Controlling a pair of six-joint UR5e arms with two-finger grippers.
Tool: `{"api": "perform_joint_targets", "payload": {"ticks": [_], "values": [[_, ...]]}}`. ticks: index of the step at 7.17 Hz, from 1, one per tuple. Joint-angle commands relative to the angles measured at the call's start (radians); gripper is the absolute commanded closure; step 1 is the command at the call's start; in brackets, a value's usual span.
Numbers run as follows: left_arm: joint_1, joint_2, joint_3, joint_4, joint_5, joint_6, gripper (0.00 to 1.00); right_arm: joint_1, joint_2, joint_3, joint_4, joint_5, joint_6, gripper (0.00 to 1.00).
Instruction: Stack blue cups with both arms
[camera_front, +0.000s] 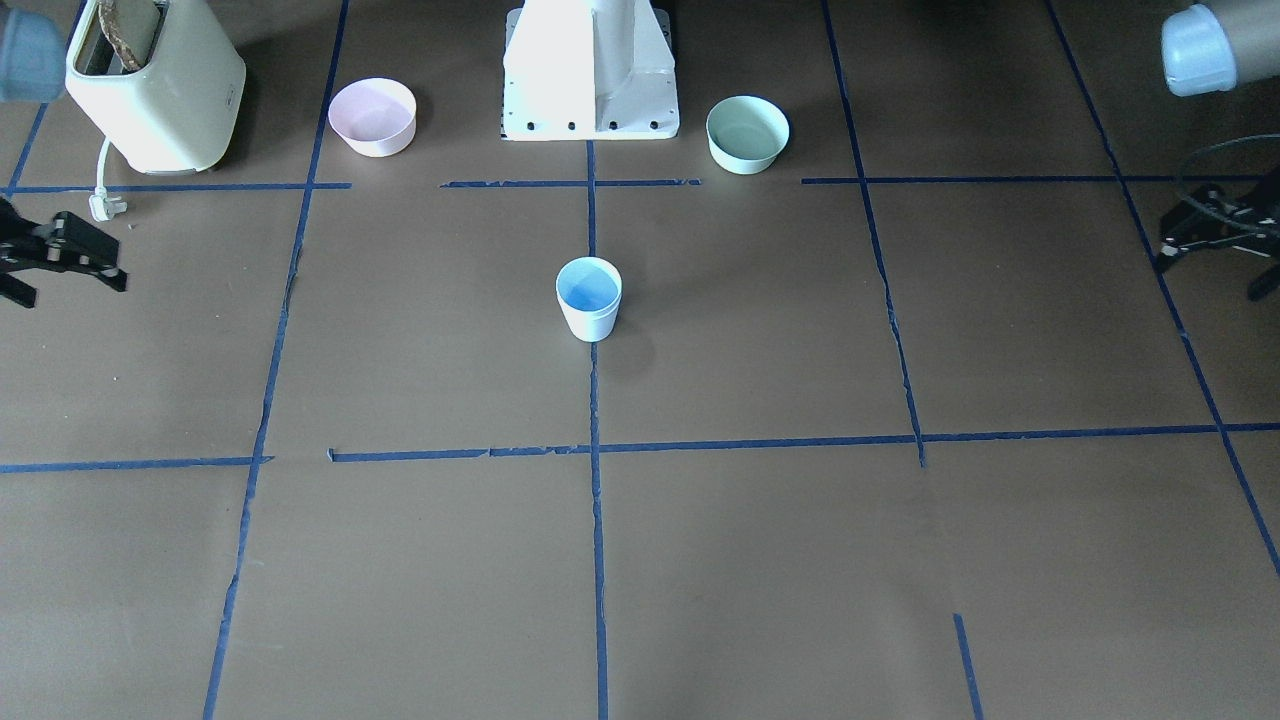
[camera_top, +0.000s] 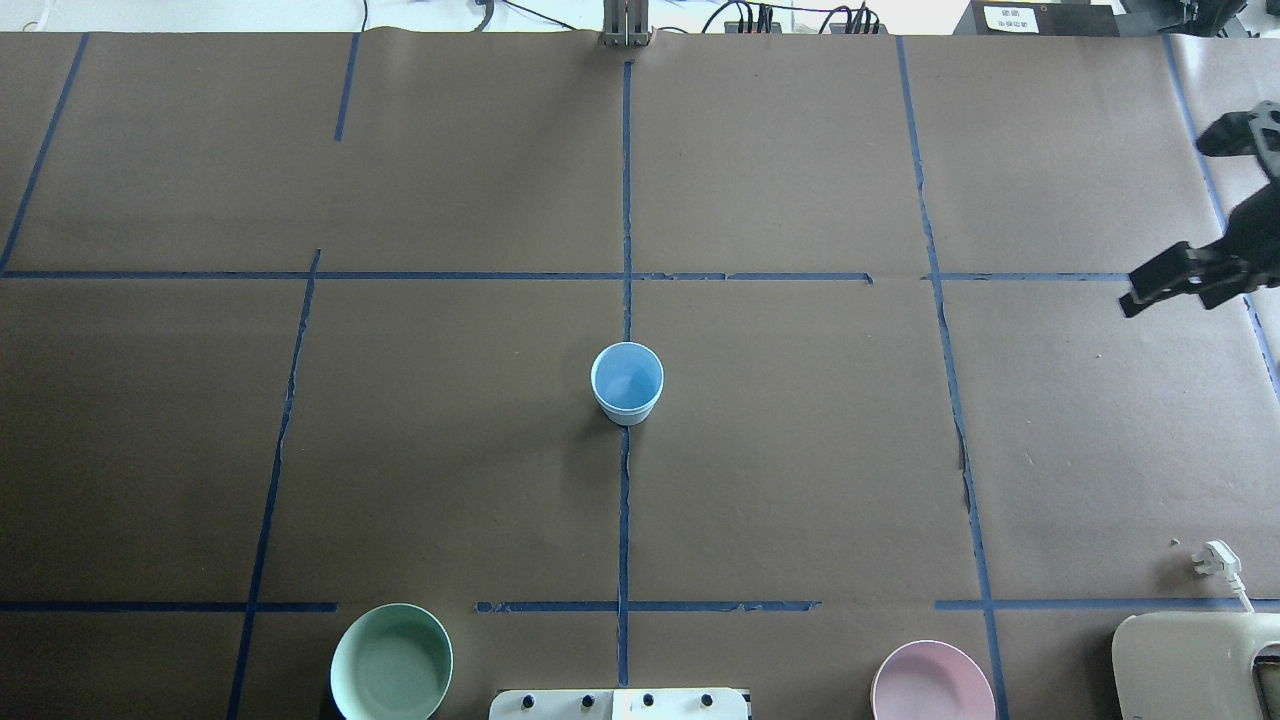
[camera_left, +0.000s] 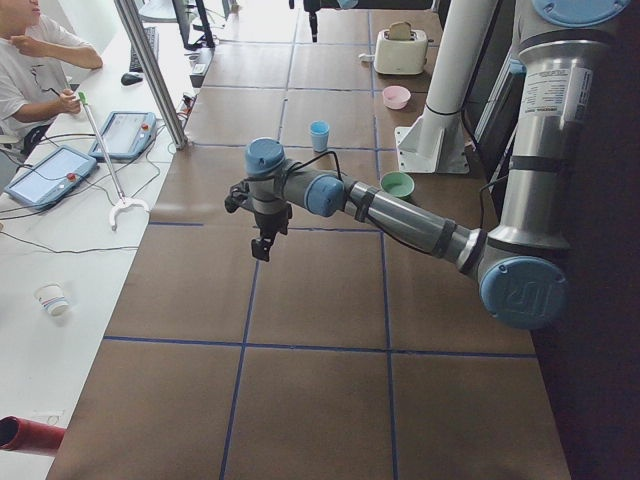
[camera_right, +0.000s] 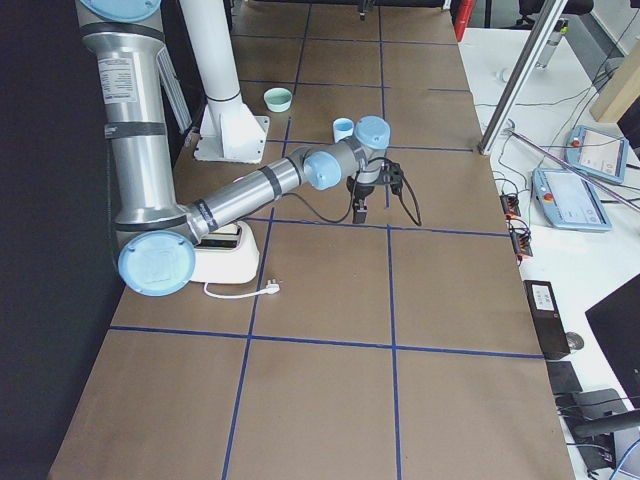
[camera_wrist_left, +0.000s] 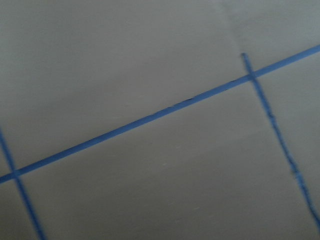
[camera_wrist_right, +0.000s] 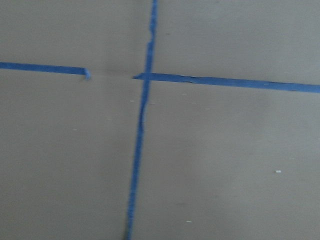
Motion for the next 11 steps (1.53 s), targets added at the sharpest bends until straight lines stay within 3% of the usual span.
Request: {"api": "perform_joint_targets", "payload": {"ticks": [1, 2, 3, 4, 11], "values": [[-0.125, -0.021, 0.140, 0.029, -0.065, 0.189, 0.00, 0.157, -0.099, -0.067, -0.002, 0.053, -0.269, 0.00], [-0.139, -0.020, 0.146, 0.064, -0.063, 0.186, 0.00, 0.221, -0.113, -0.109, 0.001, 0.053, -0.345, 0.00], [-0.161, -0.023, 0.131, 0.189, -0.068, 0.188, 0.00, 0.272, -0.108, -0.147, -0.005, 0.062, -0.431, 0.00], [-0.161, -0.011, 0.126, 0.210, -0.066, 0.188, 0.00, 0.286, -0.114, -0.149, -0.005, 0.067, -0.437, 0.00], [-0.175, 0.077, 0.125, 0.195, -0.048, 0.183, 0.00, 0.285, -0.091, -0.207, 0.003, 0.044, -0.428, 0.00]]}}
